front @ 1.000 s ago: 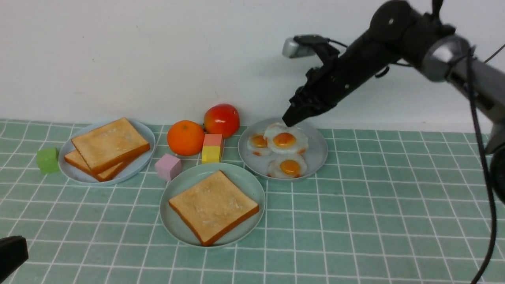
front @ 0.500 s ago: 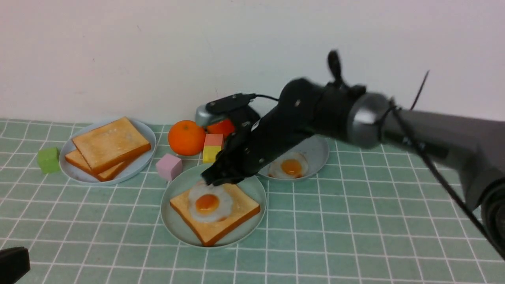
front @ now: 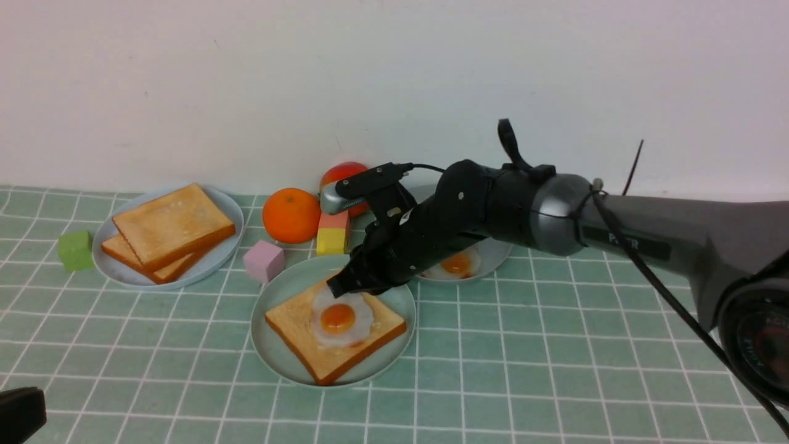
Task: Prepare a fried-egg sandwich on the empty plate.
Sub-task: Use the right arm to place the fried egg on the slice of bread in the middle, then use the left arm to grab a slice of bread
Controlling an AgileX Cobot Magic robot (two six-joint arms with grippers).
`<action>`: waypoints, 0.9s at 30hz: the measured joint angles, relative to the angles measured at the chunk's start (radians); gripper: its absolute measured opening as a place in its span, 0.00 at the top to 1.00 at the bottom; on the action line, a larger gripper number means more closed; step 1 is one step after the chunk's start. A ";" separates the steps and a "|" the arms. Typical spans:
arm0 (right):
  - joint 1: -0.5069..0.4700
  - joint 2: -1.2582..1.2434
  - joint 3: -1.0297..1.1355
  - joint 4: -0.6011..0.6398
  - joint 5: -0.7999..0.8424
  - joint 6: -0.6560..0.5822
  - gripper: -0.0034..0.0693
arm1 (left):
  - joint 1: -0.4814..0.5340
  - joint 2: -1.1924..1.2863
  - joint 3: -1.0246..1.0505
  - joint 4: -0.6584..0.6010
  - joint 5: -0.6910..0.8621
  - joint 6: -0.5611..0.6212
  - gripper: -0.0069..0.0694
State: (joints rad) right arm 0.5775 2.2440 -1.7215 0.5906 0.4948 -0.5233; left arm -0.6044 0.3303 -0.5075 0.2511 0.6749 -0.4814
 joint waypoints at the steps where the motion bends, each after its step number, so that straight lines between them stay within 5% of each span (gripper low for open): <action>1: 0.000 0.000 0.000 -0.001 0.008 0.000 0.85 | 0.000 0.000 0.000 0.000 -0.011 0.000 0.92; 8: 0.000 0.000 0.000 0.036 0.023 0.000 0.54 | 0.000 0.000 0.000 -0.017 -0.025 -0.014 0.91; 9: -0.001 0.000 0.000 0.046 0.028 0.000 0.43 | 0.000 0.000 0.000 -0.020 -0.021 -0.015 0.91; 13: -0.013 -0.047 0.001 0.048 0.107 0.016 0.31 | 0.000 0.025 0.000 -0.020 0.003 -0.018 0.91; 17: -0.019 -0.147 0.002 0.022 0.186 0.054 0.37 | 0.000 0.086 0.000 -0.020 0.023 -0.018 0.91; 26: -0.019 -0.531 0.015 -0.275 0.580 0.258 0.95 | 0.000 0.531 -0.070 -0.031 -0.091 -0.009 0.93; 27: -0.019 -0.538 0.015 -0.281 0.584 0.265 0.95 | 0.000 0.543 -0.077 -0.031 -0.091 -0.007 0.93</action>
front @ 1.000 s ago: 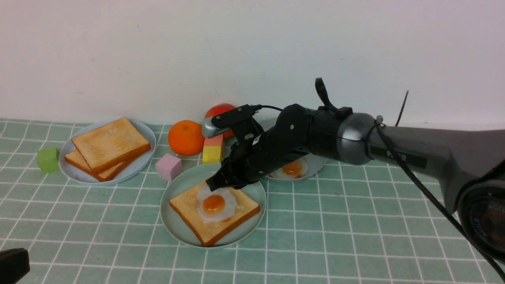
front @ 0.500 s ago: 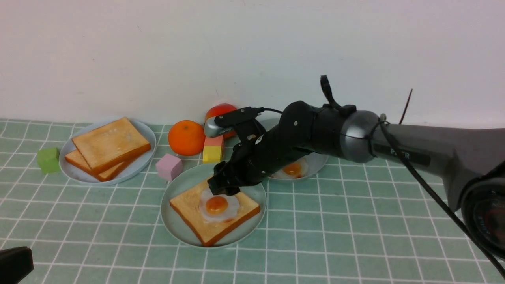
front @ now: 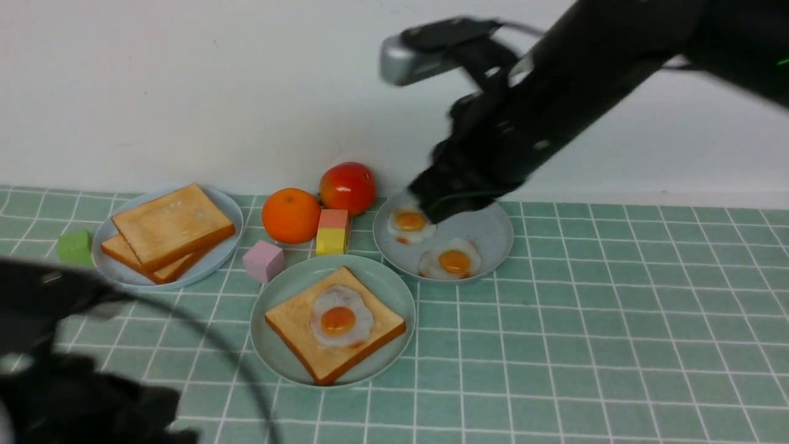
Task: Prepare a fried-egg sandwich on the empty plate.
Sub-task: Use the left arm to grab a slice of bread
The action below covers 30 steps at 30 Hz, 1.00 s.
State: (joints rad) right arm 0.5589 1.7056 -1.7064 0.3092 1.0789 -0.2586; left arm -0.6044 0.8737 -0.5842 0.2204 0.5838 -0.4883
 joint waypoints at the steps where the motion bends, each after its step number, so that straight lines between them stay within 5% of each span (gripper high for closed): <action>1: 0.000 -0.055 0.024 -0.043 0.023 0.043 0.97 | 0.000 0.086 -0.048 0.000 -0.007 0.022 0.93; 8: 0.000 -0.302 0.228 -0.146 0.047 0.186 0.95 | 0.040 0.406 -0.306 -0.020 -0.012 0.212 0.93; 17: 0.000 -0.634 0.563 -0.165 0.019 0.230 0.94 | 0.437 0.786 -0.649 -0.229 -0.006 0.700 0.93; 24: 0.000 -0.755 0.636 -0.176 -0.026 0.231 0.94 | 0.617 1.045 -0.906 -0.245 0.128 0.949 0.93; 30: 0.000 -0.789 0.639 -0.178 -0.043 0.231 0.93 | 0.659 1.161 -0.982 -0.256 0.148 1.194 0.77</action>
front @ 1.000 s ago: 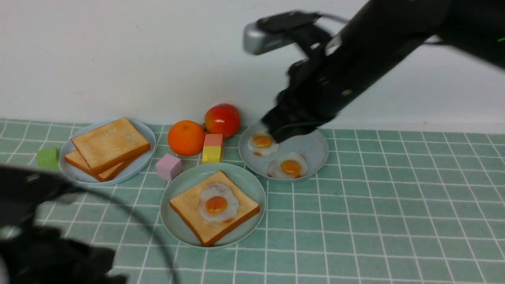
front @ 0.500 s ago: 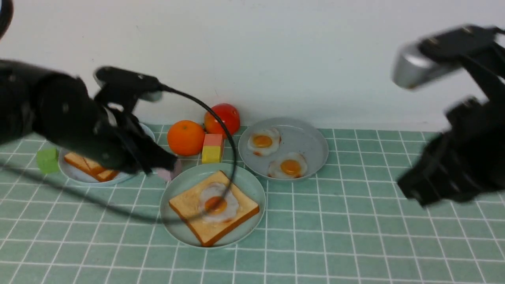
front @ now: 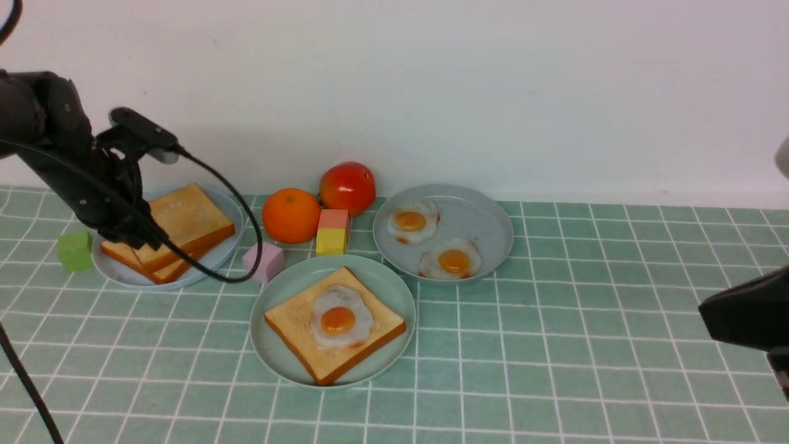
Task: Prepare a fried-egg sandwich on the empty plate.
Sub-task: Use the left arm to grab a slice of bread
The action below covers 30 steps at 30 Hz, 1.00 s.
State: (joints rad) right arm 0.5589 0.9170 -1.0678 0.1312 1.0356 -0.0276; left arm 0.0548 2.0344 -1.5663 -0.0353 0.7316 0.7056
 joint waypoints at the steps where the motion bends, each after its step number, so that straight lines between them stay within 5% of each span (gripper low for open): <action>1: 0.000 0.000 0.000 0.000 0.000 0.000 0.93 | 0.000 0.009 -0.001 -0.003 -0.006 0.018 0.72; 9: 0.000 0.000 0.000 -0.004 -0.017 0.000 0.92 | -0.010 0.030 -0.002 -0.016 -0.117 0.075 0.39; 30: 0.000 0.000 0.000 0.036 -0.051 0.001 0.91 | -0.012 0.050 -0.019 -0.053 -0.105 0.078 0.39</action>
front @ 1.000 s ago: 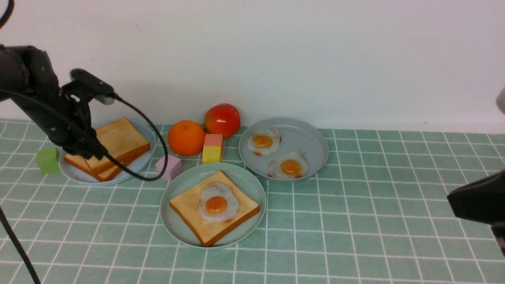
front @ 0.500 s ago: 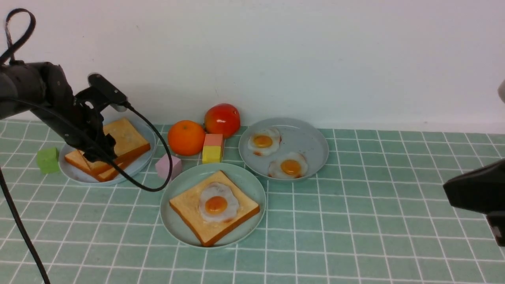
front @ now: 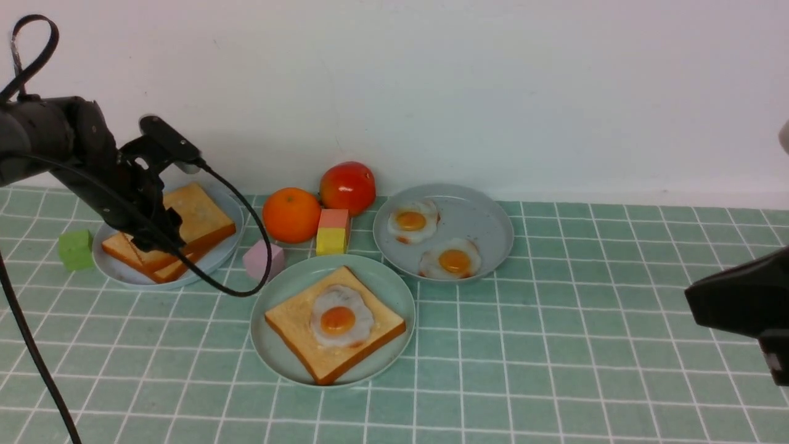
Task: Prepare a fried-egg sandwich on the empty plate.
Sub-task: Use the left arm to grab a slice of bread
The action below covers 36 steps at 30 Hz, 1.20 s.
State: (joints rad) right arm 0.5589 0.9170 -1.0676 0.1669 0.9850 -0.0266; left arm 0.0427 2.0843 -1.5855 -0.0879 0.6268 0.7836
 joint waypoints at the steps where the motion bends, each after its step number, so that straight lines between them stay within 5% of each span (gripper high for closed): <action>1: 0.000 0.000 0.002 0.002 -0.001 0.000 0.91 | -0.002 -0.020 0.001 -0.026 0.044 0.005 0.39; 8: 0.000 0.000 0.003 0.005 -0.002 0.000 0.90 | -0.010 -0.034 0.001 -0.058 0.082 0.122 0.39; 18: 0.000 0.000 0.004 0.017 -0.002 0.000 0.89 | -0.012 0.048 0.000 -0.022 -0.001 0.126 0.41; 21: 0.000 0.000 0.004 0.031 -0.001 0.000 0.89 | -0.012 0.049 0.000 -0.017 -0.003 0.097 0.46; 27: 0.000 0.000 0.008 0.050 0.005 0.000 0.89 | -0.013 0.049 0.000 0.005 -0.007 0.086 0.73; 36: 0.000 -0.006 0.009 0.057 0.001 0.000 0.88 | -0.034 0.002 0.001 0.046 0.038 -0.067 0.78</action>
State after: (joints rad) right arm 0.5589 0.9107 -1.0582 0.2236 0.9857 -0.0266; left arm 0.0087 2.0868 -1.5844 -0.0419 0.6644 0.7169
